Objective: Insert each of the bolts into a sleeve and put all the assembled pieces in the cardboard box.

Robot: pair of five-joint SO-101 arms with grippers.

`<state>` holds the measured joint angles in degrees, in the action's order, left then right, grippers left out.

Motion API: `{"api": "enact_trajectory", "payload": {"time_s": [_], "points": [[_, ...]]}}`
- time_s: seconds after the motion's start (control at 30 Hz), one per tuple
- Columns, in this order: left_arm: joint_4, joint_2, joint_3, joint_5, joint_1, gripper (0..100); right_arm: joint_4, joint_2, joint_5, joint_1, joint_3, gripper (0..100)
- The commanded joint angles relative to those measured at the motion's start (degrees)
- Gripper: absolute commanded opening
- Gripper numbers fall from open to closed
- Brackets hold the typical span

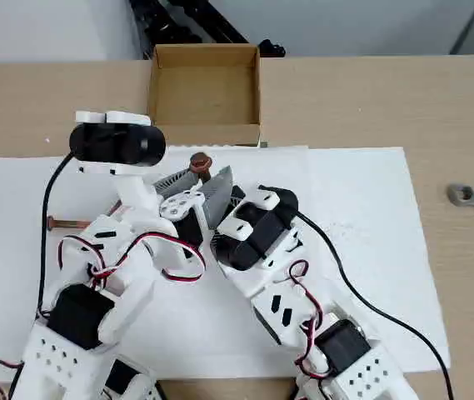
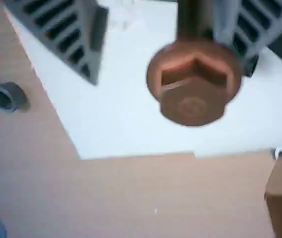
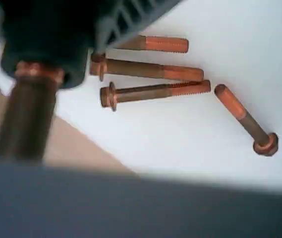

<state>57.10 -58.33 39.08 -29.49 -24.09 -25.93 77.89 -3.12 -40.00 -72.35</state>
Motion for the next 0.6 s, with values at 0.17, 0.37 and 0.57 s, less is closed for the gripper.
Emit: {"api": "enact_trajectory", "payload": {"time_s": [0.17, 0.37, 0.57], "points": [[9.5, -1.2, -9.4, 5.6, 1.1, 20, 1.5, -0.9, -0.6, 0.0, 1.9, 0.2], [10.2, -1.2, -9.5, 6.2, 1.1, 21, 4.0, -11.1, -0.3, 3.2, 5.6, 0.2], [15.2, -1.4, -14.5, 9.0, 5.5, 21, 5.1, -14.8, -0.3, 3.6, 7.3, 0.1]]}}
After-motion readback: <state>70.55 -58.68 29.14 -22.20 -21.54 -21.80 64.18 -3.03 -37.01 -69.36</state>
